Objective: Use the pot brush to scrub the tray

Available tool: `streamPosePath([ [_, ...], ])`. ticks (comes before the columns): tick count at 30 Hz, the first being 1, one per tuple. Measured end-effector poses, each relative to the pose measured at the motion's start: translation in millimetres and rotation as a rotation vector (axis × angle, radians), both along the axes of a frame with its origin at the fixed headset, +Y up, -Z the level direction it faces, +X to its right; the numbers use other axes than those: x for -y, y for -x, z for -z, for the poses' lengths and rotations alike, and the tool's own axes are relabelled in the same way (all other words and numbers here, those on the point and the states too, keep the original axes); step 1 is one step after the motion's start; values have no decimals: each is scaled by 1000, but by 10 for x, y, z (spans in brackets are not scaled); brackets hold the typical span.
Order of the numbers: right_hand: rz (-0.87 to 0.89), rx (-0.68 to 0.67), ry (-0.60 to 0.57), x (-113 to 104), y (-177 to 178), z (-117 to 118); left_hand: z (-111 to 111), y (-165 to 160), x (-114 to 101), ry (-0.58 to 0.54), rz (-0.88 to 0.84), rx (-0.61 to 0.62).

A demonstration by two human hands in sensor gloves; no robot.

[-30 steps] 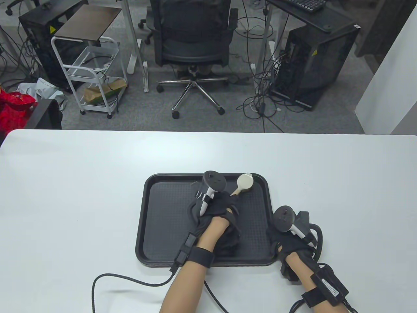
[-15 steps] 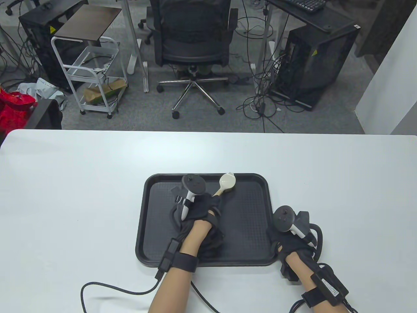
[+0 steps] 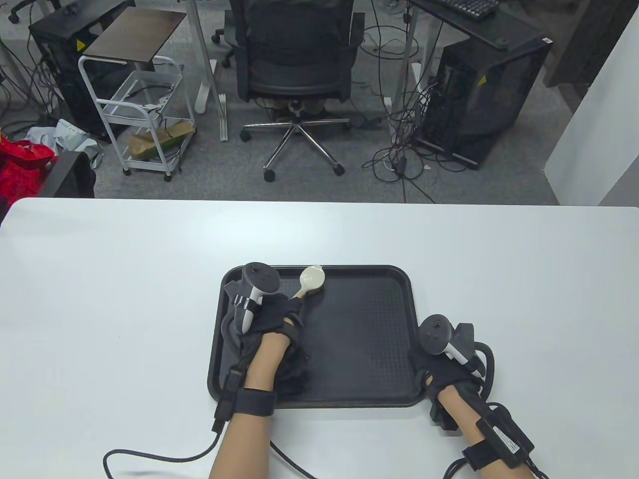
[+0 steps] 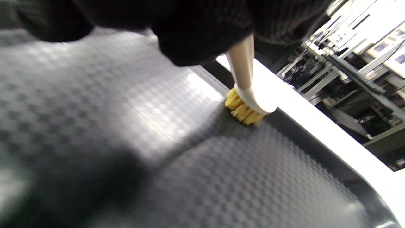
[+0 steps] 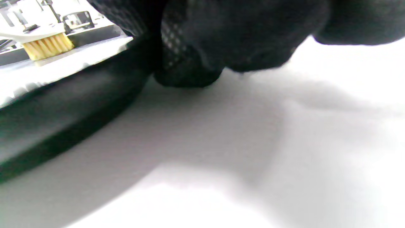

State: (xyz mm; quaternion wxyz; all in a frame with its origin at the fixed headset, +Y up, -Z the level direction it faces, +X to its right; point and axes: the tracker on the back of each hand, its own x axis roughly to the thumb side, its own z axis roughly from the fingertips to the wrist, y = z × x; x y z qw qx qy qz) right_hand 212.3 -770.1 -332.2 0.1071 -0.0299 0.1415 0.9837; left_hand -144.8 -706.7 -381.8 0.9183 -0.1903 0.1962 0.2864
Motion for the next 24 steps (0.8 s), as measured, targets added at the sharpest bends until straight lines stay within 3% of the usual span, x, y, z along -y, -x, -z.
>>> streamPosePath([
  [7, 0, 0, 0, 0, 0, 0, -48, 367, -53, 6, 34, -80],
  [24, 1, 0, 0, 0, 2, 0, -170, 915, -65, 16, 43, -235],
])
